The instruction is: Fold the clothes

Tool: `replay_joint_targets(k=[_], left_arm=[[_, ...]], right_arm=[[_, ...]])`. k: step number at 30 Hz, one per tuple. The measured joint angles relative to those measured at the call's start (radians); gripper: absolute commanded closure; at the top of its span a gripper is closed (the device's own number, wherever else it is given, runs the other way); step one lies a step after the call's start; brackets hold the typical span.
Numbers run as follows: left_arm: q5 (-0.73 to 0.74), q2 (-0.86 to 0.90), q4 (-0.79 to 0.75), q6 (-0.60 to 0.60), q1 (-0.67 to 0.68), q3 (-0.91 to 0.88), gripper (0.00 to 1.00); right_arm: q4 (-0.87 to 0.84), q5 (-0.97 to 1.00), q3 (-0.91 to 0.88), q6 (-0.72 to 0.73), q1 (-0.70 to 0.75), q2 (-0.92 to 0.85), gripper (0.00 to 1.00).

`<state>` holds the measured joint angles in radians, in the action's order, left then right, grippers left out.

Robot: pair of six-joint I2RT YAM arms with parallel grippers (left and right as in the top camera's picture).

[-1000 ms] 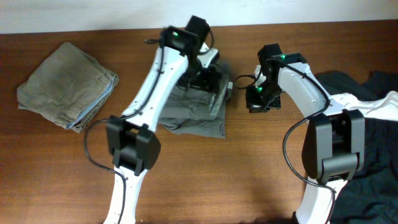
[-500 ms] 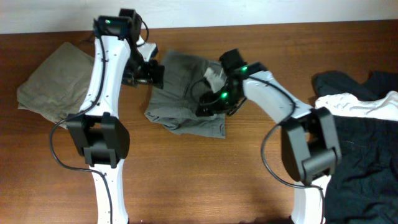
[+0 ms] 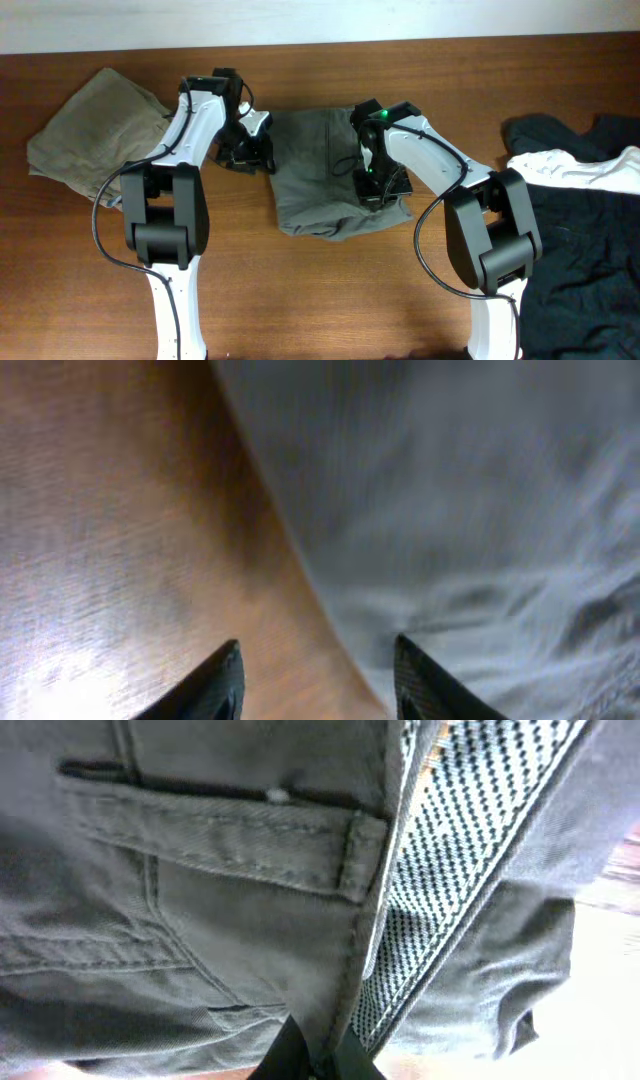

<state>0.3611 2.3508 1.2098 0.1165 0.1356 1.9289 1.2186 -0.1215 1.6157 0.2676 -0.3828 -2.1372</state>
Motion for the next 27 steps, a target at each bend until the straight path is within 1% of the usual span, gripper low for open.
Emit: replay_joint_targets(k=[1,4,5,8,10,12,13,14,15,17,19,21,23,25,27], left_arm=[[0.011,0.000,-0.021,0.003,0.002,-0.002,1.00],[0.030,0.000,-0.021,0.007,0.004,-0.003,1.00],[0.032,0.000,-0.005,0.014,0.003,-0.003,1.00],[0.060,0.000,0.066,0.033,0.002,0.038,1.00],[0.096,0.000,0.047,0.050,0.003,0.105,1.00],[0.110,0.000,0.010,0.060,0.008,0.120,1.00],[0.111,0.000,-0.005,0.062,0.012,0.120,1.00],[0.114,0.000,-0.026,0.064,0.017,0.120,0.99],[0.116,0.000,-0.043,0.068,0.031,0.120,0.92],[0.123,0.000,-0.048,0.093,0.062,0.120,0.85],[0.122,0.000,-0.053,0.116,0.101,0.120,0.85],[0.105,0.000,-0.066,0.127,0.140,0.120,0.85],[0.097,0.000,-0.075,0.128,0.162,0.120,0.85],[0.091,0.000,-0.088,0.129,0.166,0.120,0.87],[0.084,0.003,-0.090,0.130,0.166,0.120,0.89]], right_arm=[[0.013,0.017,0.000,-0.011,0.000,0.000,0.92],[0.037,0.040,0.005,-0.049,0.000,0.037,0.93],[0.038,0.047,0.016,-0.059,0.001,0.082,0.96],[0.035,0.046,0.052,-0.027,0.033,0.212,0.96],[0.027,0.035,0.059,-0.005,0.083,0.229,0.96],[0.002,0.027,0.051,0.002,0.111,0.207,0.95],[0.000,0.026,0.043,0.005,0.113,0.193,0.73],[0.001,0.024,0.030,0.010,0.113,0.176,0.58],[0.005,0.023,0.006,0.016,0.113,0.150,0.58],[0.026,0.050,-0.003,0.023,0.117,0.134,0.59],[0.046,0.053,-0.003,0.045,0.138,0.134,0.57],[0.026,0.015,-0.002,0.032,0.227,0.161,0.63],[-0.019,-0.122,-0.002,-0.074,0.293,0.200,0.71],[-0.042,-0.208,-0.002,-0.138,0.279,0.212,0.73],[-0.114,-0.256,-0.030,-0.171,0.224,0.207,0.79]])
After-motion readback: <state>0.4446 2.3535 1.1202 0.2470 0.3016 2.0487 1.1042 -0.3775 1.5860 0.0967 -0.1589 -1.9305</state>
